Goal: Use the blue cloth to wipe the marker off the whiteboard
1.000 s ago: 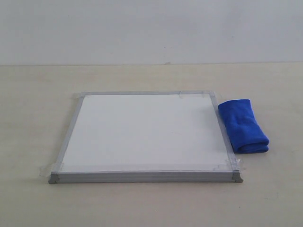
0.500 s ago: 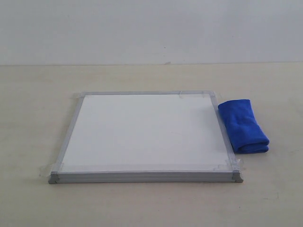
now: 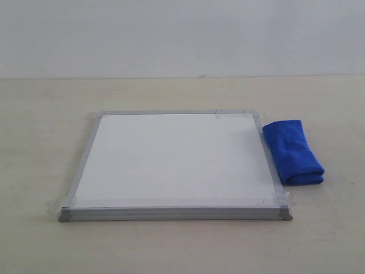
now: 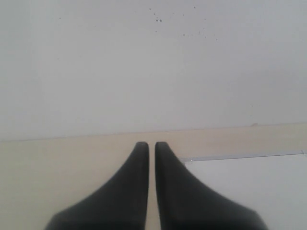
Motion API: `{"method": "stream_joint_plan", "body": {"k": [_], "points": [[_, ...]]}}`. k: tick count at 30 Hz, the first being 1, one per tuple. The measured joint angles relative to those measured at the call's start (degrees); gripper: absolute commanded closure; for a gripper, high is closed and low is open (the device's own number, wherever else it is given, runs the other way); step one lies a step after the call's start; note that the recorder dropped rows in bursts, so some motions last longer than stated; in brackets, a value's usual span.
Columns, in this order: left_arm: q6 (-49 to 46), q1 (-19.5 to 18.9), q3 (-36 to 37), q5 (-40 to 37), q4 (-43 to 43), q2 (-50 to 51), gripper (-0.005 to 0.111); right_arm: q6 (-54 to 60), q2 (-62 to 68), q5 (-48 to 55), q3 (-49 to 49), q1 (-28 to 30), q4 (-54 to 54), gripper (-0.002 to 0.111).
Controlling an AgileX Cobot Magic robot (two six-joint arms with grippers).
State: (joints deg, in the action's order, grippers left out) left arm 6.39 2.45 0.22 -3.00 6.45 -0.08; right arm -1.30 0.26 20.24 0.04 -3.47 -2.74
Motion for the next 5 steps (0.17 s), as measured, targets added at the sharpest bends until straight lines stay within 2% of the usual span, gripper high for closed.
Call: {"method": "stream_joint_plan", "body": {"k": [5], "points": [[0.00,0.00,0.00,0.00,0.00,0.00,0.102,0.00,0.00,0.00,0.00,0.00,0.00,0.107]]}}
